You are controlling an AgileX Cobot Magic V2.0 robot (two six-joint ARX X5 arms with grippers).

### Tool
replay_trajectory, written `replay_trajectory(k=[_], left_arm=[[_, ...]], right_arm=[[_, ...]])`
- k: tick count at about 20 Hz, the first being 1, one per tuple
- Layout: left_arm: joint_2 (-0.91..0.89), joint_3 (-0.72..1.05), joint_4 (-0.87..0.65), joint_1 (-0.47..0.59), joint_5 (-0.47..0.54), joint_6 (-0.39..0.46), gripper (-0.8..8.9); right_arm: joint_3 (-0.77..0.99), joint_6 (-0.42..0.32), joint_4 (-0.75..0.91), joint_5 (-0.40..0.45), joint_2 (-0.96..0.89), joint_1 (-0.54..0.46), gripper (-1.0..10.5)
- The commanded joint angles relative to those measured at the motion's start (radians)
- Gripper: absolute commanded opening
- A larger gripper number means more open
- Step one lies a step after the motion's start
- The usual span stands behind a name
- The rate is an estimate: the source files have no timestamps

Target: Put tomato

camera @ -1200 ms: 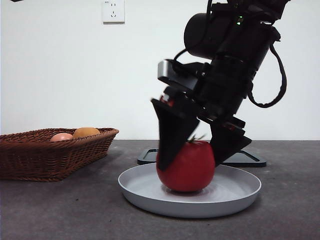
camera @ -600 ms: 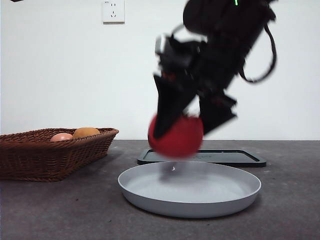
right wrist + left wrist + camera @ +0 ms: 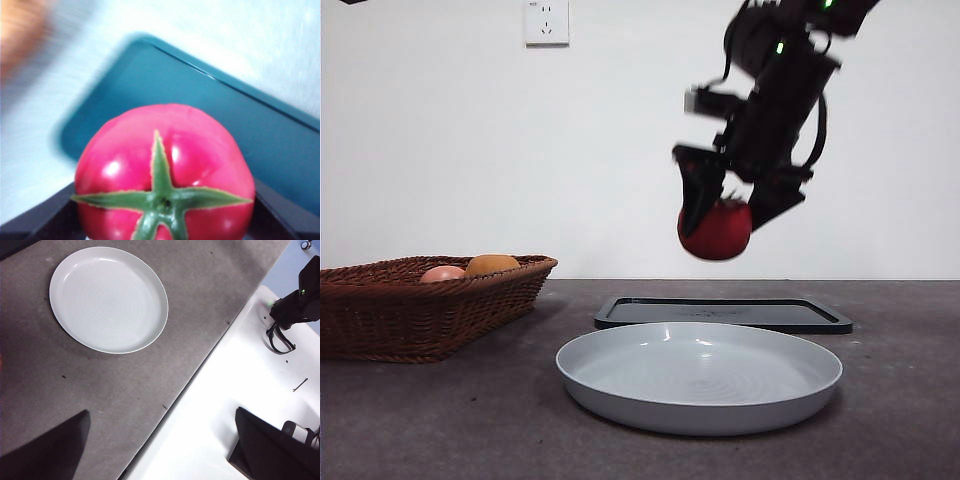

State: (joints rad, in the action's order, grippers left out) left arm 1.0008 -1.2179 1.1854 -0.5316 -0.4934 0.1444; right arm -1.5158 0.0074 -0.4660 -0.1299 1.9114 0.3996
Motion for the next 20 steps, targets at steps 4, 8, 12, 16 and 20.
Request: replay_trajectory(k=[4,8,12,16,20], left_arm=[[0.006,-0.021,-0.004,-0.005,-0.003,0.011,4.65],[0.006,-0.021,-0.004,-0.005,-0.003,0.008,4.65],[0.006,-0.021,-0.003,-0.005,-0.003,0.008,4.65],[0.006,-0.021,-0.003,-0.005,-0.003,0.008,4.65],[0.006,-0.021,-0.003,-0.005,-0.003,0.008,4.65]], right_arm=[[-0.148,-0.009,0.01,0.0,0.185,-0.026,1.5],[-0.153,-0.017,0.021,0.0,0.241,-0.031,1.5],[-0.153,-0.02,0.01,0.0,0.26,-0.03,1.7],[-0.153,-0.019,-0.006,-0.001,0.26,-0.029,4.4],[-0.154,-0.019,-0.014,-0.001,0.248,-0.029,5.4]])
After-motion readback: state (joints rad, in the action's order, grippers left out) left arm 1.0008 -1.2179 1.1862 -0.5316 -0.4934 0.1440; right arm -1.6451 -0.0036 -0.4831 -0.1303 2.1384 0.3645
